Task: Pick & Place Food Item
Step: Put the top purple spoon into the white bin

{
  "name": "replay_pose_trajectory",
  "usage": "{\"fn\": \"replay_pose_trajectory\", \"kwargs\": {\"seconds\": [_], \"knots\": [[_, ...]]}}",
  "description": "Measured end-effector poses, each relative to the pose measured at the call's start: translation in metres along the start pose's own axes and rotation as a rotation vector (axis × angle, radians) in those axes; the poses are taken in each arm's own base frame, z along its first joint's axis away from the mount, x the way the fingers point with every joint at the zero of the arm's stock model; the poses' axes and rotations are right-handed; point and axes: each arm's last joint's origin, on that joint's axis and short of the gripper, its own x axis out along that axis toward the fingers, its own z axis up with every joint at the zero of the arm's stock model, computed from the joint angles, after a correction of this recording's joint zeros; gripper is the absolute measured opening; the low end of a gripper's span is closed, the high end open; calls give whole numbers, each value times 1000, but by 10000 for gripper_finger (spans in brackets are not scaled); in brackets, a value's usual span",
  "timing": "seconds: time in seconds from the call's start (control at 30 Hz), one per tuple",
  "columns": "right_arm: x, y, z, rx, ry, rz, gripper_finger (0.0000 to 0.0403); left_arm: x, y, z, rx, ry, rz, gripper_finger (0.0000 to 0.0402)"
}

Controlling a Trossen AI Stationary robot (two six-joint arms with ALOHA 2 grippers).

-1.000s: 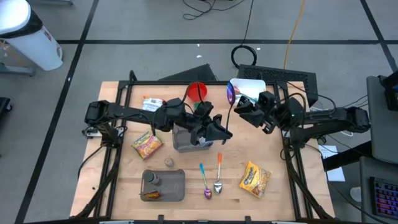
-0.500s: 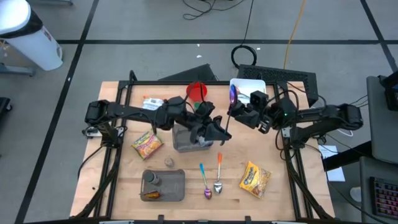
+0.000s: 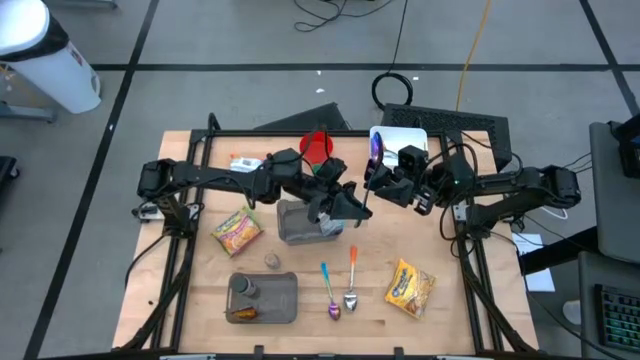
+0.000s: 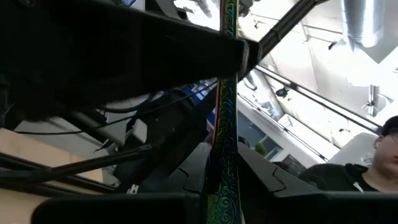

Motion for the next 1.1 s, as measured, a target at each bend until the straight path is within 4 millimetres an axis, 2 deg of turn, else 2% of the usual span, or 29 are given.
{"fn": "replay_pose_trajectory", "kwargs": {"seconds": [0.23, 0.5, 0.7, 1.1], "knots": [[0, -2, -2, 12, 16, -16, 93, -3, 3, 3, 0, 3, 4, 55], [-1, -4, 0, -39, 30, -14, 9, -3, 3, 3, 4, 1, 6, 55], [-3, -6, 2, -62, 26, -21, 3, -3, 3, 4, -7, -10, 13, 56], [-5, -5, 6, -58, 19, -26, 1, -5, 6, 7, -37, -62, 53, 225]]}}
